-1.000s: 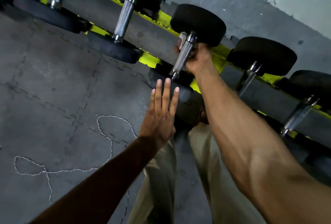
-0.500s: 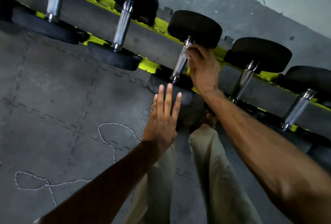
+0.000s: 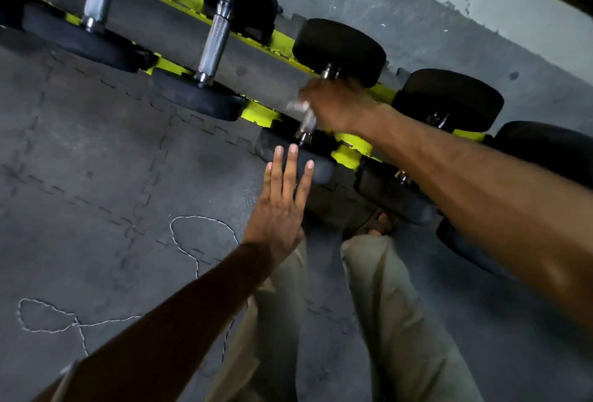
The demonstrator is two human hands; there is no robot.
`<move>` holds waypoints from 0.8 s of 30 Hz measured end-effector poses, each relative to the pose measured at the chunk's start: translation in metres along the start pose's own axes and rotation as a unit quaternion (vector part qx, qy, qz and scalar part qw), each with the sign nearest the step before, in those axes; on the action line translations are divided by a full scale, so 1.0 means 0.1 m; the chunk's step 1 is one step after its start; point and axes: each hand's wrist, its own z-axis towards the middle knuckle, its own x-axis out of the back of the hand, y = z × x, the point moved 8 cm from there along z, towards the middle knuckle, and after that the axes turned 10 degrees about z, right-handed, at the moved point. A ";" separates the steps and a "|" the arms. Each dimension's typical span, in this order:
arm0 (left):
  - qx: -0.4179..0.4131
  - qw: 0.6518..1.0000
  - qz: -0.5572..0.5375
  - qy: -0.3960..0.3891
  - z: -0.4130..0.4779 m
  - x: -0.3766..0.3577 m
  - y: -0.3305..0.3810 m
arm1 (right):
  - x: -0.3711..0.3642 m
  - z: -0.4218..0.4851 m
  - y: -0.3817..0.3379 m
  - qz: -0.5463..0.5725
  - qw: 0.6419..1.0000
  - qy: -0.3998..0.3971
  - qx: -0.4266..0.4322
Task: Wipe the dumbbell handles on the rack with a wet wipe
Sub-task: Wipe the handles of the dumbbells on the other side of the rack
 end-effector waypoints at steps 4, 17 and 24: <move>0.004 1.000 0.004 0.000 -0.01 0.01 -0.01 | 0.06 -0.21 -0.03 0.039 0.990 0.136 -0.024; -0.022 0.997 -0.051 0.055 0.18 0.47 0.54 | -0.07 -1.66 0.93 0.254 0.948 0.180 -0.060; -0.084 0.993 -0.079 0.032 0.34 0.61 1.44 | -0.21 -1.98 1.46 0.023 0.996 0.088 -0.001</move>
